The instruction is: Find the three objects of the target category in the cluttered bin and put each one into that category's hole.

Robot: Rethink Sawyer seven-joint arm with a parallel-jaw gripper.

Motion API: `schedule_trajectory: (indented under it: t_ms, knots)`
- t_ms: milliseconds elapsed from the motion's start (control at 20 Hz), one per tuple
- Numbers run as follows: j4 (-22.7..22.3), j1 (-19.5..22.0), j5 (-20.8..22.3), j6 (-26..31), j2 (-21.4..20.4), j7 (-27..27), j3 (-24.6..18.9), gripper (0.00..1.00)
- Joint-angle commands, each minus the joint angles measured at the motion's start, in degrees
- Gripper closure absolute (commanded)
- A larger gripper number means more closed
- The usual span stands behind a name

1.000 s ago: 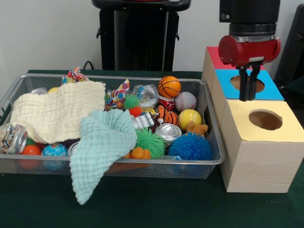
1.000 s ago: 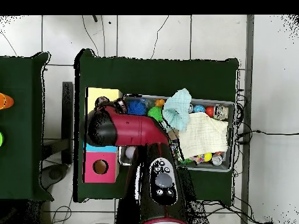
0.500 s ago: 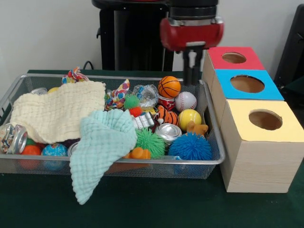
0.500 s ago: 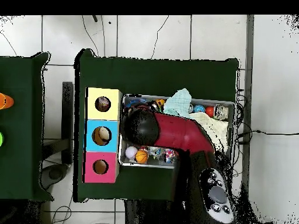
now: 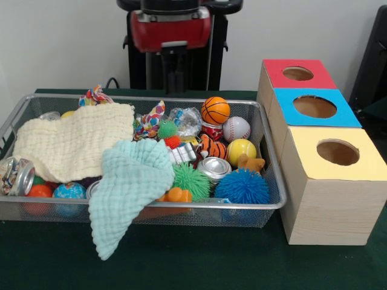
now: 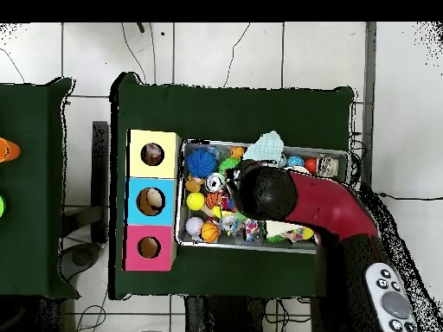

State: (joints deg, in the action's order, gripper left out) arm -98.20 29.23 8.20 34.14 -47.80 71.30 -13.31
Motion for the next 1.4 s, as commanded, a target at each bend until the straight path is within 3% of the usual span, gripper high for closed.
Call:
schedule_trajectory:
  t_ms: [50, 450, 650, 900, 1050, 1400]
  knots:
    - [-5.47, 6.65, 7.93, 6.43, 0.95, -21.7, -12.39, 1.0]
    - [-6.38, 11.61, 16.98, 5.9, 4.18, -24.72, -18.45, 1.0]
    - [-6.11, 13.28, 21.03, 9.26, 4.23, -27.65, -19.97, 1.0]
    - [-8.23, 16.18, 22.25, 10.06, 4.85, -27.98, -22.94, 1.0]
    - [-8.78, 15.95, 23.93, 9.99, 5.13, -26.12, -22.57, 1.0]
    - [-9.11, 17.34, 26.26, 13.53, 4.85, -27.27, -23.16, 1.0]
